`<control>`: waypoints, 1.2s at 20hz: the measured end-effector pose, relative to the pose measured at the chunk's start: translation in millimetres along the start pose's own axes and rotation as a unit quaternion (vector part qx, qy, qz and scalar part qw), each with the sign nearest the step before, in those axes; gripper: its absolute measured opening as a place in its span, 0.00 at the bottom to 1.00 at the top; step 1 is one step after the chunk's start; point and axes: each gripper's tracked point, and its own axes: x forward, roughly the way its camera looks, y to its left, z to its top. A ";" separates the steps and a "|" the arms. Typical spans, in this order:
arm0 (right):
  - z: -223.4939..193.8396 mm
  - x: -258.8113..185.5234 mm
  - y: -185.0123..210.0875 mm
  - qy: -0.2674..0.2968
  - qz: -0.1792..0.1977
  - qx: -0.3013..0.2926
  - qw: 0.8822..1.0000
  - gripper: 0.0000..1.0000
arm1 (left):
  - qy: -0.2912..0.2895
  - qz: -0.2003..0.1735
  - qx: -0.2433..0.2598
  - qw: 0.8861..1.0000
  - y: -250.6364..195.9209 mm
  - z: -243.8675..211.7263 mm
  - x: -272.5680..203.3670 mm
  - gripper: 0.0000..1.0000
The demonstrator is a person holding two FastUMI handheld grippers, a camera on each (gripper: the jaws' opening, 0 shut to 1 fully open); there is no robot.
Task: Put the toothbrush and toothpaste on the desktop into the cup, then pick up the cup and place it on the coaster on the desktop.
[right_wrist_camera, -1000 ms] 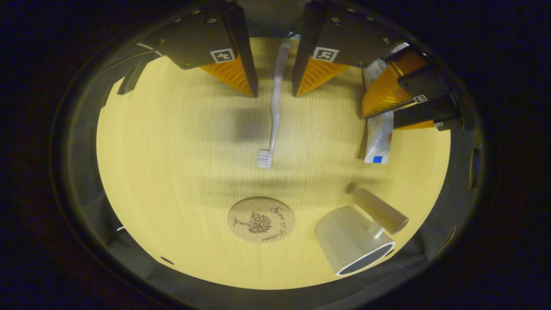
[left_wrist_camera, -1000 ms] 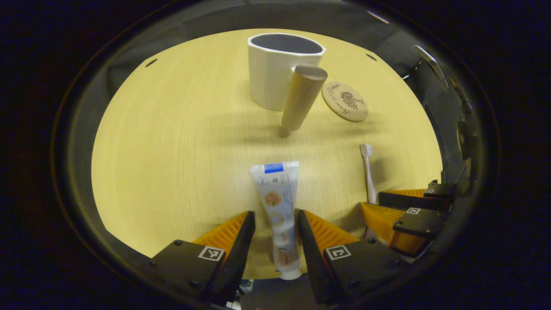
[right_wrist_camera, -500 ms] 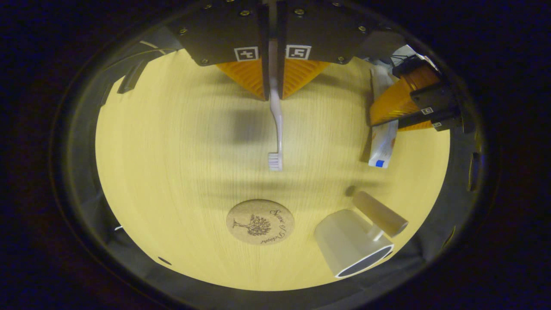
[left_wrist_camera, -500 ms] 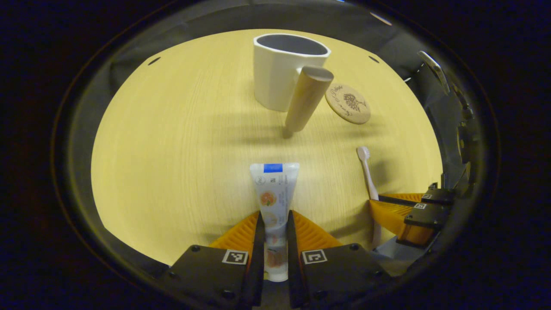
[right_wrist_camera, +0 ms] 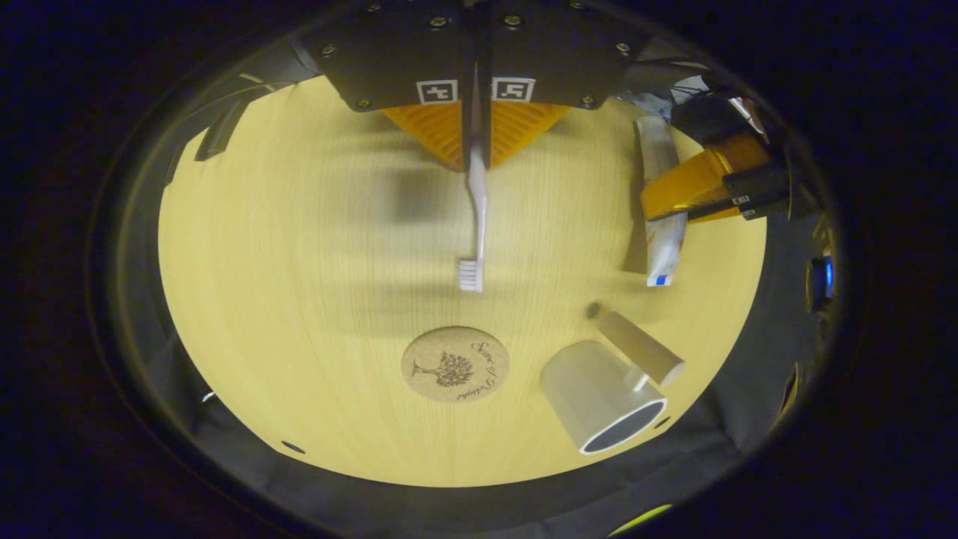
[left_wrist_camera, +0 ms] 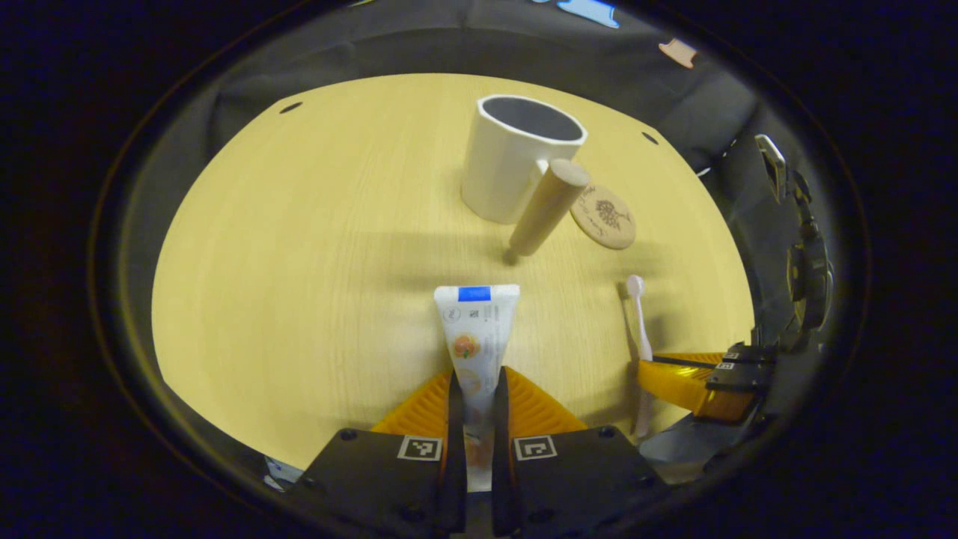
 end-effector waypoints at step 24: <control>113.8 -111.7 14.0 -0.272 0.069 -0.037 0.959 0.02 | -0.366 -0.006 -0.047 0.929 18.3 210.0 -124.5 0.20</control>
